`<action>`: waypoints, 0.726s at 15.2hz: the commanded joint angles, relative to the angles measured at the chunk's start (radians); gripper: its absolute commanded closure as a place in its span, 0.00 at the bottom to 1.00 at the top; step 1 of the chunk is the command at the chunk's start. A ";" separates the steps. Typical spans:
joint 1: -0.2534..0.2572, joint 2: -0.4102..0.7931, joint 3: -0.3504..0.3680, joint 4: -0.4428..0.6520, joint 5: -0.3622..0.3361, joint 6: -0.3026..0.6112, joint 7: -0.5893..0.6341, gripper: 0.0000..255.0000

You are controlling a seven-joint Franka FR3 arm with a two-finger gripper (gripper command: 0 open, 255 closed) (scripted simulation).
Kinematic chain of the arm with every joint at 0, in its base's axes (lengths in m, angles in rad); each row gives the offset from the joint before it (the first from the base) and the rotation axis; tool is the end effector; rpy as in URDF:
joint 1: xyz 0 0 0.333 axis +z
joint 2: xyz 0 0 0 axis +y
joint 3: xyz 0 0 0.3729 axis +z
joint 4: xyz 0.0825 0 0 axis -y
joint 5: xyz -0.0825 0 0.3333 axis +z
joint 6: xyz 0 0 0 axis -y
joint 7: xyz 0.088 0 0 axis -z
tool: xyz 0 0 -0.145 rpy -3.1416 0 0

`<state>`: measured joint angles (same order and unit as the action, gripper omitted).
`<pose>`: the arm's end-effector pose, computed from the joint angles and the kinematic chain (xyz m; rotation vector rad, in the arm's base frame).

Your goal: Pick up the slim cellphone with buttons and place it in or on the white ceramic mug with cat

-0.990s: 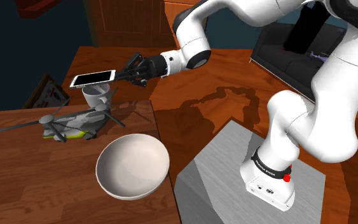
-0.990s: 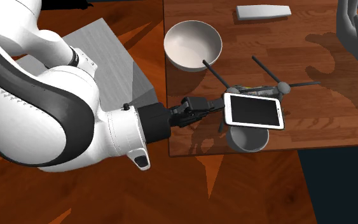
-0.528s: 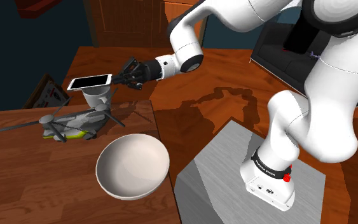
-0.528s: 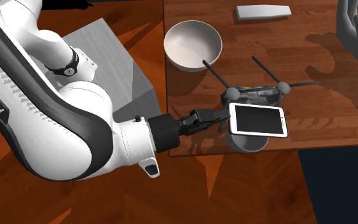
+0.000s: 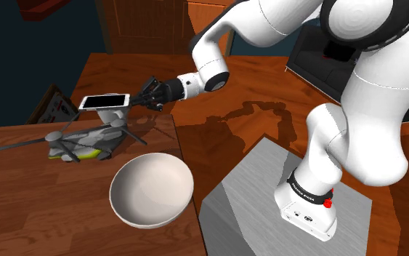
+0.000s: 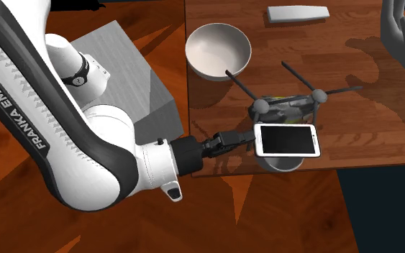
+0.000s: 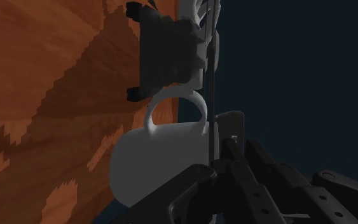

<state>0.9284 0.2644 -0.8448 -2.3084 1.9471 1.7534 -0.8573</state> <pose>0.5055 0.1826 0.3858 -1.6550 0.2842 -0.2104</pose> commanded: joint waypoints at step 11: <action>0.001 0.010 0.004 -0.005 0.005 -0.006 -0.007 0.00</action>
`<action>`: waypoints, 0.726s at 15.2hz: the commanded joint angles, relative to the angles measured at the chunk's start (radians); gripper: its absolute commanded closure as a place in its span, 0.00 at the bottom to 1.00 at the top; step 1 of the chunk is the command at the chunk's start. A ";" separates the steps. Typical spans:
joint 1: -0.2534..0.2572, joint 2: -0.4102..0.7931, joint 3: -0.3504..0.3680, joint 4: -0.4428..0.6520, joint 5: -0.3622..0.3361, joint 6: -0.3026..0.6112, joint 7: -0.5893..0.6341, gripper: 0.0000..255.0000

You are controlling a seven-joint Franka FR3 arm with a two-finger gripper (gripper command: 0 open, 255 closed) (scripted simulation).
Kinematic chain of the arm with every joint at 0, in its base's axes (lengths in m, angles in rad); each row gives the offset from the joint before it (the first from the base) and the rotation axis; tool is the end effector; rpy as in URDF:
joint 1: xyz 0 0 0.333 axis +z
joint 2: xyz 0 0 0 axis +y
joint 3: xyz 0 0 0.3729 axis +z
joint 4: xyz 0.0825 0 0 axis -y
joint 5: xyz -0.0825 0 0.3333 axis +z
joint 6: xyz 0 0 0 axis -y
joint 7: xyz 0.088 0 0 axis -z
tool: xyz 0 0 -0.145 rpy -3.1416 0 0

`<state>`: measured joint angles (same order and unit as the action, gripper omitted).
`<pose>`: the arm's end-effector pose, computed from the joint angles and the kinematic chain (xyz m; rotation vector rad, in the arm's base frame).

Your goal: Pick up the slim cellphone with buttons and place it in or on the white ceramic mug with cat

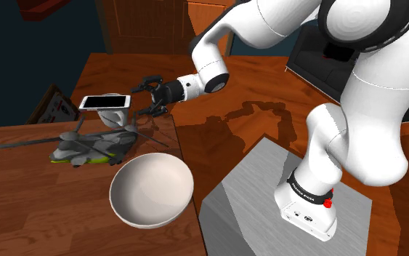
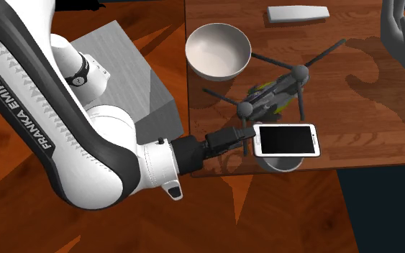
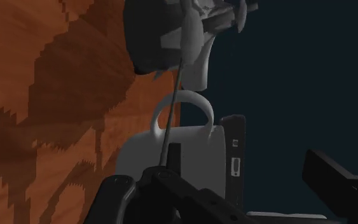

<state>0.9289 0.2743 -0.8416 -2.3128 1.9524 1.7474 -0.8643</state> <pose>0.5042 0.1849 0.3805 -1.6579 0.2836 -0.2063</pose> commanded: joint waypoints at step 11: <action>-0.038 -0.066 -0.062 -0.059 -0.108 -0.037 -0.011 0.00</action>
<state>0.8911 0.2096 -0.9026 -2.3705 1.8455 1.7103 -0.8756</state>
